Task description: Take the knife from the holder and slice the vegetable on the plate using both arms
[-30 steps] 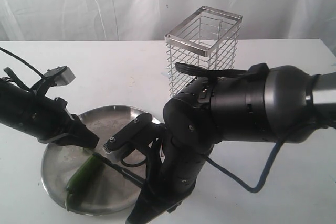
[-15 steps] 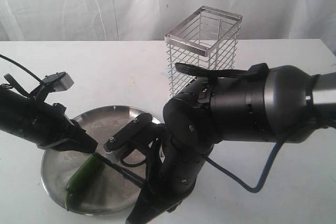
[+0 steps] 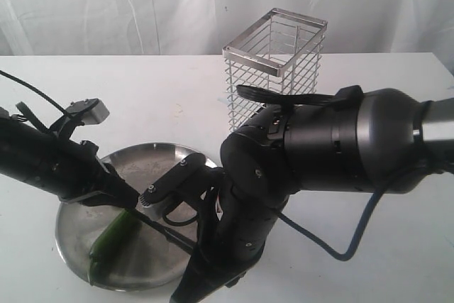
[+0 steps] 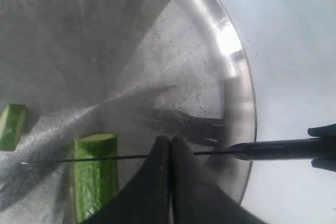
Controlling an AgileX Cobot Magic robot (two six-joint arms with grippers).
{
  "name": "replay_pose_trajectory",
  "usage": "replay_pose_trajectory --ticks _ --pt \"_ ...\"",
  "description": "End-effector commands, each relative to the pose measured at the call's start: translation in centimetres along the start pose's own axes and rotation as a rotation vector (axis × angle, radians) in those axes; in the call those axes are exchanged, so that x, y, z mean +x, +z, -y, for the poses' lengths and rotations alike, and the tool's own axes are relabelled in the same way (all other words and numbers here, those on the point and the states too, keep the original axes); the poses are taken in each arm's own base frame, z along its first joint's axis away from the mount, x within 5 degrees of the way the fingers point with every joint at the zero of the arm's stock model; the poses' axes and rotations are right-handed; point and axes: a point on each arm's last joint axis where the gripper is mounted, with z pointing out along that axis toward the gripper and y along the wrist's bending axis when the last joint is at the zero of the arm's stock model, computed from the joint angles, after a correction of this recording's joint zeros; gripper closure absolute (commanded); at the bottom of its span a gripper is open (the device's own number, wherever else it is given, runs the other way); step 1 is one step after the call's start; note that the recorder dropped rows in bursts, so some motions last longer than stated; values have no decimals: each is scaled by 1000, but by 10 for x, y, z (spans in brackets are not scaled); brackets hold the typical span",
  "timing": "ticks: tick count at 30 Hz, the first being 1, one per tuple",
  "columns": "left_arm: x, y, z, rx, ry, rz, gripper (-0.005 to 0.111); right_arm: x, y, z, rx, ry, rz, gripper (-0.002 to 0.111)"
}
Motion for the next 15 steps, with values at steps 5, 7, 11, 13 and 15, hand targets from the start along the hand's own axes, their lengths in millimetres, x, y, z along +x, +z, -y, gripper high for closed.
replay_pose_trajectory --ticks 5,7,11,13,15 --pt "0 1 2 13 -7 7 107 0 0 0 4 -16 4 108" --pt "0 1 2 13 -7 7 107 0 0 0 4 -16 4 108" --pt "0 2 -1 -6 -10 9 107 0 0 0 4 -16 4 108" --pt "4 10 -8 -30 -34 -10 107 0 0 0 4 -16 4 108" --pt "13 25 -17 -57 -56 -54 107 0 0 0 4 -16 4 108"
